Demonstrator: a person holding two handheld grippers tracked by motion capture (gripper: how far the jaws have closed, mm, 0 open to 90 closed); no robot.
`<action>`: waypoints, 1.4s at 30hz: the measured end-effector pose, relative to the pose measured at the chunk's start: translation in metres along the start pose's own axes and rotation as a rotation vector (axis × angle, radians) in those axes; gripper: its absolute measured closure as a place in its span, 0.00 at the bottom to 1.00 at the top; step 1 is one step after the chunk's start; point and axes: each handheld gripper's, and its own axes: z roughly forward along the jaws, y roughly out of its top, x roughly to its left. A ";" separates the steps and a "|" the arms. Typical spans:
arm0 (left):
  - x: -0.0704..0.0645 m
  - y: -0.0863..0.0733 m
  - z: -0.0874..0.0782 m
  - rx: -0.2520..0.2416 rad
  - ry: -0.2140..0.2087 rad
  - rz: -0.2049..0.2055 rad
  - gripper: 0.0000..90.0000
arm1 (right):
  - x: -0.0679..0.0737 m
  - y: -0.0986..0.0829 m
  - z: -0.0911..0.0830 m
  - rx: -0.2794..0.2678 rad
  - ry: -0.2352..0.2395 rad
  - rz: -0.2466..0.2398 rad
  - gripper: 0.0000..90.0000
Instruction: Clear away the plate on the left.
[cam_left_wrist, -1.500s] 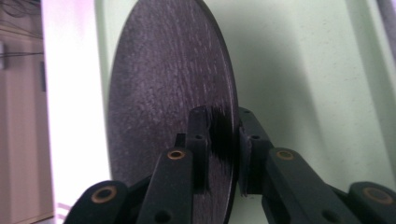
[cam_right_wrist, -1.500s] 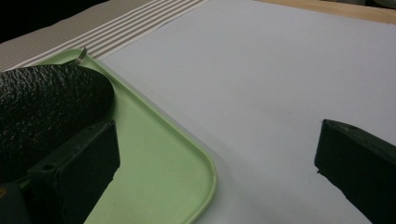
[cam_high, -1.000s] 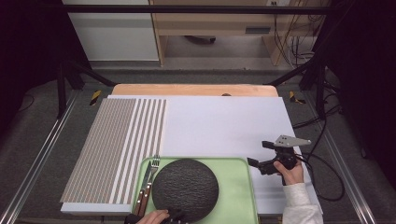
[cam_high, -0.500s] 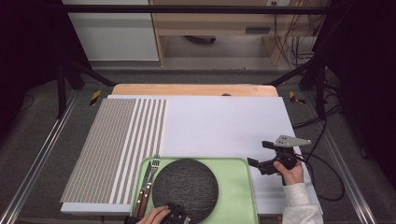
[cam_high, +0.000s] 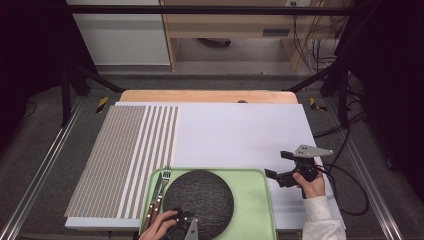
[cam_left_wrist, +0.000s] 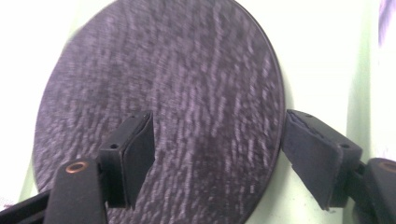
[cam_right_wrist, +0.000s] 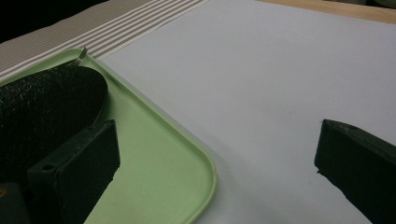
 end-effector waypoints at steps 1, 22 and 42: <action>0.004 0.000 -0.003 -0.011 0.001 -0.020 0.25 | 0.000 0.000 0.000 0.000 -0.001 -0.001 0.01; 0.068 -0.044 -0.021 -0.154 0.057 -0.365 0.02 | 0.000 0.000 0.000 0.001 -0.001 0.000 0.01; 0.124 -0.128 -0.033 -0.332 0.246 -0.696 0.02 | 0.000 -0.001 0.001 0.011 0.000 -0.003 0.01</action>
